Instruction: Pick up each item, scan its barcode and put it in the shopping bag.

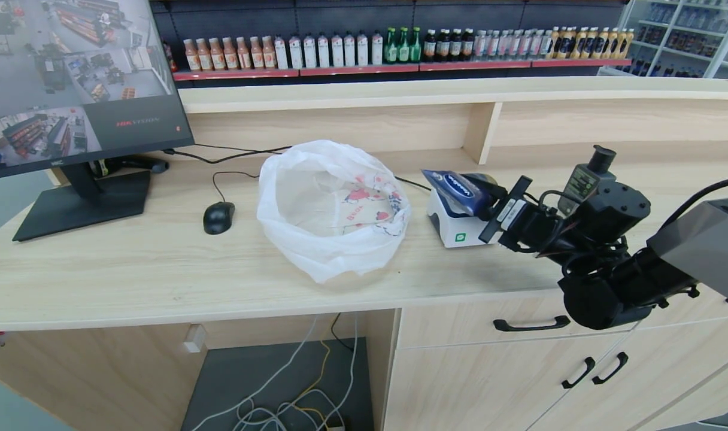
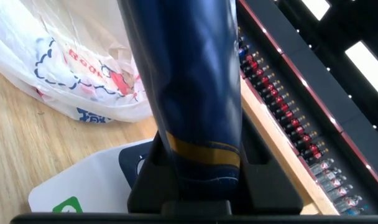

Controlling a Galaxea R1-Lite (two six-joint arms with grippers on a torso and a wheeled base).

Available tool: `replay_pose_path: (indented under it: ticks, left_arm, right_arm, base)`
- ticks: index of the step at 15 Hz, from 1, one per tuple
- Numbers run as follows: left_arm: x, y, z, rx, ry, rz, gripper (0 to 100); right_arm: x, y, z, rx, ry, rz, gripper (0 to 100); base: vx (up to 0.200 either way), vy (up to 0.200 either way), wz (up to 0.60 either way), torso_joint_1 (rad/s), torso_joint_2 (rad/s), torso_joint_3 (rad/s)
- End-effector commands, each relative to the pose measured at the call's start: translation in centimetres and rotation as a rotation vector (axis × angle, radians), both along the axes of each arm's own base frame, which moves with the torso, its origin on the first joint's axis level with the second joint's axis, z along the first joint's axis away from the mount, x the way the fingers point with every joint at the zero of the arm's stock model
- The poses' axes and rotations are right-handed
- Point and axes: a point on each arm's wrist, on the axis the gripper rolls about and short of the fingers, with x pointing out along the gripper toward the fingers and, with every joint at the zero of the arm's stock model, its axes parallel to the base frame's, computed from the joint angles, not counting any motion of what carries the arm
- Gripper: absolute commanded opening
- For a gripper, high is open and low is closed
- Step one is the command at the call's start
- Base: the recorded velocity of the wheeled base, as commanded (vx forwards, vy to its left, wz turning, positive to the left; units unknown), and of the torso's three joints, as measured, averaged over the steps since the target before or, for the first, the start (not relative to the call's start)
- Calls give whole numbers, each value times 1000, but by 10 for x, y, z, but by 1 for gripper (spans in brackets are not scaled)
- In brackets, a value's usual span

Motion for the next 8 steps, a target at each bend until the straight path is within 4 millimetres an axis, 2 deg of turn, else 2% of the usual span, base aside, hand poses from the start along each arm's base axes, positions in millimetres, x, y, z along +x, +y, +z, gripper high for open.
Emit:
replay_pose_path:
  ticks: [1, 6, 8]
  left_arm:
    - [0, 0, 0, 0, 0, 1, 100]
    - [0, 0, 0, 0, 0, 1, 100]
    - [0, 0, 0, 0, 0, 1, 100]
  right_arm:
    - [-4, 6, 7, 12, -9, 15, 0]
    - [-16, 10, 32, 117, 18, 17, 0]
    - [-27, 11, 48, 206, 58, 25, 0]
  base:
    - [0, 0, 0, 0, 0, 0]
    - [0, 0, 0, 0, 0, 0]
    - [0, 0, 0, 0, 0, 0]
